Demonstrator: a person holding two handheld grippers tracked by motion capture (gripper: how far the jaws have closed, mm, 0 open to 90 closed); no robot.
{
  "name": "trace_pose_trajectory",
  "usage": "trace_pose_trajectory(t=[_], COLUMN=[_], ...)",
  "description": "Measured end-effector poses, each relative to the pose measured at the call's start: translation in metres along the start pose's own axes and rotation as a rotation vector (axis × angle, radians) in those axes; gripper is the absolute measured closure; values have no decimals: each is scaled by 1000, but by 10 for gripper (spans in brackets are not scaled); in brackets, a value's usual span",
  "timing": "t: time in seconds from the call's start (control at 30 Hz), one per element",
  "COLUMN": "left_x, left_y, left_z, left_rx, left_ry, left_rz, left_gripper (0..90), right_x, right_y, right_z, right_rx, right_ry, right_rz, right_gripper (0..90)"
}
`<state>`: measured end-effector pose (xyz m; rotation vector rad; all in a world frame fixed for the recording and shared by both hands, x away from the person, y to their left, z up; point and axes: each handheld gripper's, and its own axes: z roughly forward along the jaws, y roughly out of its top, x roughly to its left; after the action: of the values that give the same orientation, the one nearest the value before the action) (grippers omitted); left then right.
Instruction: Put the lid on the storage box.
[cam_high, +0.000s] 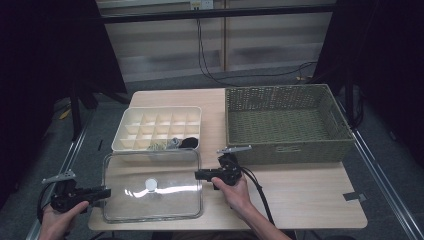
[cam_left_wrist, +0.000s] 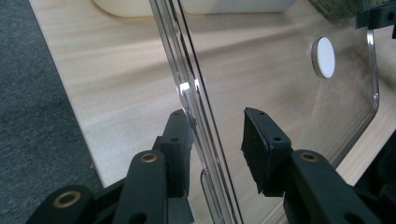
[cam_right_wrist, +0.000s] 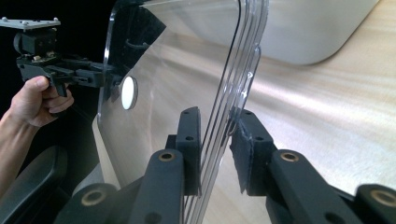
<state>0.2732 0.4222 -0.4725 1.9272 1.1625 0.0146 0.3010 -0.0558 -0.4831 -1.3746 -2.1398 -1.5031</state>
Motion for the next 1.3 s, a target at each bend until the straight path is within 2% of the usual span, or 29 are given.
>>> trace_pose_trajectory(t=[0.13, 0.27, 0.3, 0.4, 0.47, 0.63, 0.87, 1.3], left_x=[-2, -1, -1, -1, -2, -3, -5, -6], left_y=[6, 11, 13, 17, 20, 27, 39, 56], left_z=[0, 0, 0, 0, -1, 1, 0, -1], left_rx=[-6, -32, -24, -45, -62, -58, -76, -108], left_ry=[16, 6, 15, 30, 31, 42, 50, 62], left_rz=[17, 15, 21, 26, 29, 38, 61, 62], left_gripper=[638, 661, 667, 676, 686, 695, 707, 707], right_x=[0, 0, 1, 6, 6, 6, 4, 3], right_y=[4, 9, 11, 17, 20, 25, 34, 46], right_z=[-2, -4, -5, -8, -9, -12, -15, -17], right_rx=[-5, -20, -23, -34, -38, -49, -61, -73], right_ry=[-12, -19, -18, -30, -23, -37, -52, -62], right_rz=[-8, -8, -12, -43, -42, -54, -56, -60], right_gripper=[739, 749, 755, 764, 771, 777, 775, 766])
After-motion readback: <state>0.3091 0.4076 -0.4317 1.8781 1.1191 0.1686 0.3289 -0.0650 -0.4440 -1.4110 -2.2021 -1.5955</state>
